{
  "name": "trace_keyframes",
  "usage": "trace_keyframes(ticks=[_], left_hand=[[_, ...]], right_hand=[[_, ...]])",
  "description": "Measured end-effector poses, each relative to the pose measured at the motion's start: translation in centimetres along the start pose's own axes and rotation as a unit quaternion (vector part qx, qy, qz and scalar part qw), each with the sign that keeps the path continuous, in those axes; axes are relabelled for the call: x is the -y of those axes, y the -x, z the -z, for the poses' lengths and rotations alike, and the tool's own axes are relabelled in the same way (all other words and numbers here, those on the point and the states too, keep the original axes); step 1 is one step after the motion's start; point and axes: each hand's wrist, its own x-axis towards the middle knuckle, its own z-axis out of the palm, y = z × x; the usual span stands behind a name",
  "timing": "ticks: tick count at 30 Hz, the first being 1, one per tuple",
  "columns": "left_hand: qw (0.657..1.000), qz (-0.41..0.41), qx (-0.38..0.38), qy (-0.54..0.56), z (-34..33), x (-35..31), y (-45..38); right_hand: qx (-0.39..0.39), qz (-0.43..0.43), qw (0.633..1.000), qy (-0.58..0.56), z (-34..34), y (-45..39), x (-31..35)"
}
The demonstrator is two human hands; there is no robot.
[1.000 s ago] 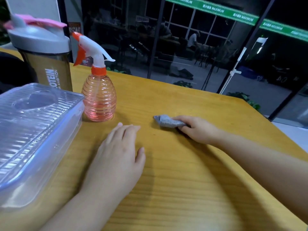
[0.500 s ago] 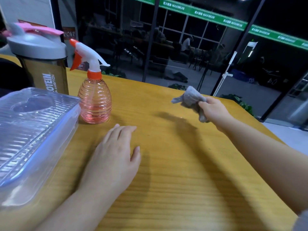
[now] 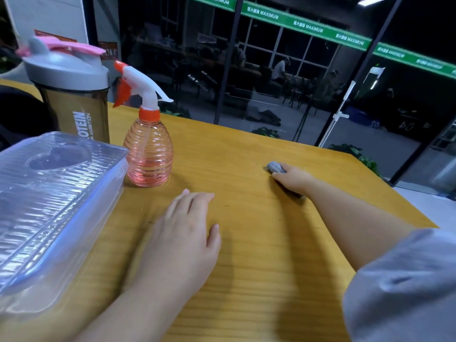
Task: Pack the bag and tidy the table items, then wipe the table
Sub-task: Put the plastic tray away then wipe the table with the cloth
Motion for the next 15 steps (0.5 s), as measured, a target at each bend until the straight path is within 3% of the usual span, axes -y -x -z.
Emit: trace_keyframes(ticks=[6, 10, 15], left_hand=[[1.000, -0.003, 0.004, -0.003, 0.2, -0.1, 0.0], [1.000, -0.009, -0.005, 0.008, 0.4, -0.5, 0.2], [1.000, -0.005, 0.001, 0.004, 0.3, -0.5, 0.2]], right_hand=[[0.046, 0.095, 0.993, 0.054, -0.8, 2.2, 0.5], [0.090, 0.231, 0.967, 0.060, -1.3, 7.0, 0.4], [0.138, 0.328, 0.935, 0.006, -2.3, 13.1, 0.0]])
